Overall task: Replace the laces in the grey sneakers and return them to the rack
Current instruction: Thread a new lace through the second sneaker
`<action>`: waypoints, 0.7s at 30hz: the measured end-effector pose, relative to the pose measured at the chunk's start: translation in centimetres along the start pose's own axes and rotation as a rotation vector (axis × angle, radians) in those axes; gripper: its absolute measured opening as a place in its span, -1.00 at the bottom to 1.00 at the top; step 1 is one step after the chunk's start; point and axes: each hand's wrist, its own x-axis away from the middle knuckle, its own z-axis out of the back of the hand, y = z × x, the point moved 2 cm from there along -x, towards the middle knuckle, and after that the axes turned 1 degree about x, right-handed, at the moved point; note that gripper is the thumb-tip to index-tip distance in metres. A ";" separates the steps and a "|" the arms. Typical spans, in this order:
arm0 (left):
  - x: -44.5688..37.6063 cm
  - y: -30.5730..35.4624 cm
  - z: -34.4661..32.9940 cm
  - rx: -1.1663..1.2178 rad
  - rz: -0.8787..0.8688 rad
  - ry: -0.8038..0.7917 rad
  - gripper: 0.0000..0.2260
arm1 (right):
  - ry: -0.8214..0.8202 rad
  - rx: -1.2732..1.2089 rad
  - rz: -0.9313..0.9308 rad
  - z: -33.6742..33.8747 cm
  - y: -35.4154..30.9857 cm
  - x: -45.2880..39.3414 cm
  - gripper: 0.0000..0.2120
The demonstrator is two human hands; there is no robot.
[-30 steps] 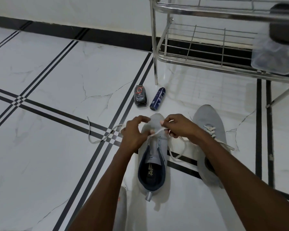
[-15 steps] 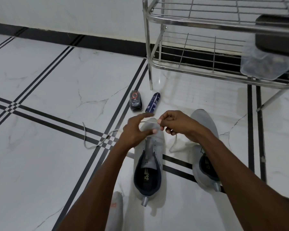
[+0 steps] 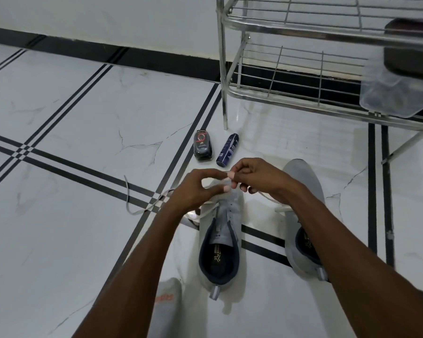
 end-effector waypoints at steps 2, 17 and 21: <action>0.2 -0.1 0.3 -0.006 0.008 0.122 -0.89 | 0.010 0.020 0.002 0.1 -0.3 0.0 -0.80; 1.5 -1.1 0.4 -0.002 0.050 0.146 -0.56 | -0.044 0.218 -0.036 -0.2 0.5 -0.1 -0.88; 1.0 -1.2 -1.2 0.001 0.055 0.120 -0.92 | 0.054 0.221 -0.011 0.2 0.4 -0.3 -0.86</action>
